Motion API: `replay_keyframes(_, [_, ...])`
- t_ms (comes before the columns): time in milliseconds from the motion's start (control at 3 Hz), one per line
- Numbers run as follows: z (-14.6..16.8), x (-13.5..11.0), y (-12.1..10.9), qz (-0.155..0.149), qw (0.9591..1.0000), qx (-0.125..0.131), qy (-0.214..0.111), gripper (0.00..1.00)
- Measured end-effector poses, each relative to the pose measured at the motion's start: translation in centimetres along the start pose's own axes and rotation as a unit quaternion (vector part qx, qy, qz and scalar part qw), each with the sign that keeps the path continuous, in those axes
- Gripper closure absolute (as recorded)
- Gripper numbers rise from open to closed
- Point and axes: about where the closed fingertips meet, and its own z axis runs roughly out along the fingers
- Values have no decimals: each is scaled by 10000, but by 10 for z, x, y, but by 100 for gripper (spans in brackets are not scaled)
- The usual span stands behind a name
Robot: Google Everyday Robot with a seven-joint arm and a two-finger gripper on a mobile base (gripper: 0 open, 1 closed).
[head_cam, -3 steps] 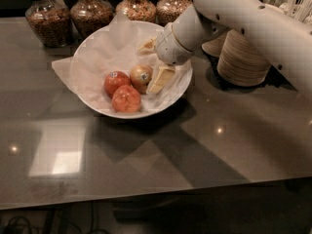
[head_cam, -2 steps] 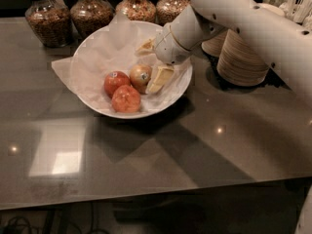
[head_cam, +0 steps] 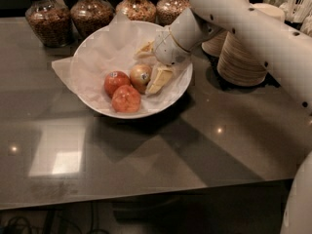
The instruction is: Pick apple from white bowl
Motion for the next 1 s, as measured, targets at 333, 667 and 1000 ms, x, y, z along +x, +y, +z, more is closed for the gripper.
replay_keyframes(333, [0,0,0,0,10000,0,0,51])
replay_keyframes(667, [0,0,0,0,10000,-1,0,74])
replay_keyframes(1000, [0,0,0,0,10000,-1,0,97])
